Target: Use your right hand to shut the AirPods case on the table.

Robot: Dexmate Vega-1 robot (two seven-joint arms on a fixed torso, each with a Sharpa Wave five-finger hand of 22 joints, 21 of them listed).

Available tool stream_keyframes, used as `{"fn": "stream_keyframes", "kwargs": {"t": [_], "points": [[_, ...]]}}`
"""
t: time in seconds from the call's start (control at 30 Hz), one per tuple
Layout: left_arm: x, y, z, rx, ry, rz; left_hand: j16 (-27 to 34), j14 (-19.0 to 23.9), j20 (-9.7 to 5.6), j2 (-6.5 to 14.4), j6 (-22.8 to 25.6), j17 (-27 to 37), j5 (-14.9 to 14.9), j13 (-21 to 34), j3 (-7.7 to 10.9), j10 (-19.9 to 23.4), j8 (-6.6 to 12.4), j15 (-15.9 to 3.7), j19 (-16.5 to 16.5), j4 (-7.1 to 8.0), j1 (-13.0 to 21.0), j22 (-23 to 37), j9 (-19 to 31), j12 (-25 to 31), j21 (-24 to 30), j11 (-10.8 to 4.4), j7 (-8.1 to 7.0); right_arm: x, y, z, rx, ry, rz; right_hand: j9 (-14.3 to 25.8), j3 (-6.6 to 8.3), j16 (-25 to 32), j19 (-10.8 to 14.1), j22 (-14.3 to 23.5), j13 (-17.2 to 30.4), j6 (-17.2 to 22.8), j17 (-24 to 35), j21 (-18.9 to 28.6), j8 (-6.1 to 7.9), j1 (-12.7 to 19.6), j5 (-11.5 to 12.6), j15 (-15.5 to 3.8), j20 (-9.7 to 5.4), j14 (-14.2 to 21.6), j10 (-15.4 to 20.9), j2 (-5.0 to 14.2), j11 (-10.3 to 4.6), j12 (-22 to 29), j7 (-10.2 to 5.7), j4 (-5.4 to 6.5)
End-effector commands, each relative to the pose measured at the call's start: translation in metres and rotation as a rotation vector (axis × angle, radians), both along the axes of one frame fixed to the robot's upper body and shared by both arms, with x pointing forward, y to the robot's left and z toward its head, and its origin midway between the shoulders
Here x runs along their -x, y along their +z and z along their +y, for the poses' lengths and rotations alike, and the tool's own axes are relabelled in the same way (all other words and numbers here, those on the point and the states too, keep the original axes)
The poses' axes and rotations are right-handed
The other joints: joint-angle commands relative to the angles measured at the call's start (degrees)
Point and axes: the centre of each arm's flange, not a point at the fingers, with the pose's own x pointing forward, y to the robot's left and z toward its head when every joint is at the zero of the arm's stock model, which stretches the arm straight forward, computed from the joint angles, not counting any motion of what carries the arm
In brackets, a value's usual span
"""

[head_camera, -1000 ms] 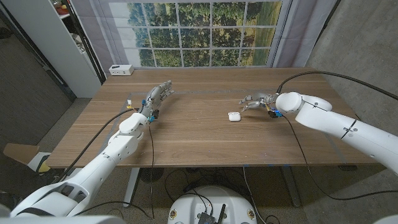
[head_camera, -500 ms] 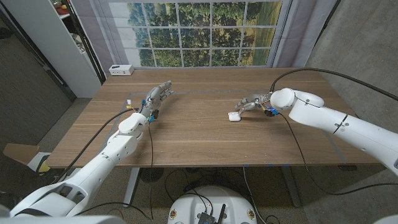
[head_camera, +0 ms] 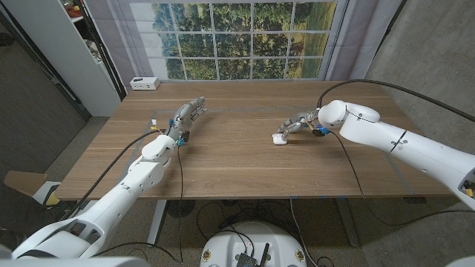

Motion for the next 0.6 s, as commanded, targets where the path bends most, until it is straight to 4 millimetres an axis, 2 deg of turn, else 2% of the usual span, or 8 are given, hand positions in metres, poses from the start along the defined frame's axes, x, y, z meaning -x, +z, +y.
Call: {"fn": "stream_keyframes", "kwargs": {"t": [0.03,0.43,0.6], "points": [[-0.0003,-0.0011,0.0015,0.002,0.0,0.001,0.2,-0.1,0.07,0.0,0.6,0.2,0.4,0.3,-0.05,0.2,0.38,0.11,-0.3,-0.06,0.6,0.3,0.1,0.6,0.0,0.37,0.13,-0.006,-0.0026,0.003,0.018,-0.009,0.037,0.1,0.25,0.5,0.1,0.1,0.1,0.7,0.2,0.5,-0.07,0.5,0.5,-2.22,0.26,-2.5,0.3,-0.31,0.0,0.5,0.06,0.37],[0.0008,-0.002,0.0031,0.004,0.002,-0.001,0.2,-0.2,0.08,0.0,0.7,0.2,0.4,0.3,-0.05,0.2,0.33,0.11,-0.4,0.01,0.5,0.3,0.2,0.6,0.0,0.27,0.2,-0.0054,-0.0075,0.0027,0.017,-0.022,0.067,0.0,0.61,0.8,0.4,0.1,0.0,2.2,0.0,0.7,0.25,1.1,0.9,-2.1,0.28,-1.8,1.6,0.04,0.16,1.0,-0.13,0.22],[0.0012,-0.0031,0.0033,0.006,0.003,0.002,0.2,-0.1,0.1,0.0,0.8,0.2,0.4,0.4,-0.05,0.2,0.34,0.15,-0.4,-0.03,0.6,0.3,0.2,0.6,0.0,0.33,0.17,-0.0045,-0.0098,0.0026,0.009,-0.025,0.072,0.1,0.75,0.9,0.6,0.1,0.0,3.7,0.0,0.8,0.68,1.4,1.1,-2.23,0.24,-1.2,2.8,0.02,0.73,1.5,0.07,0.16]]}}
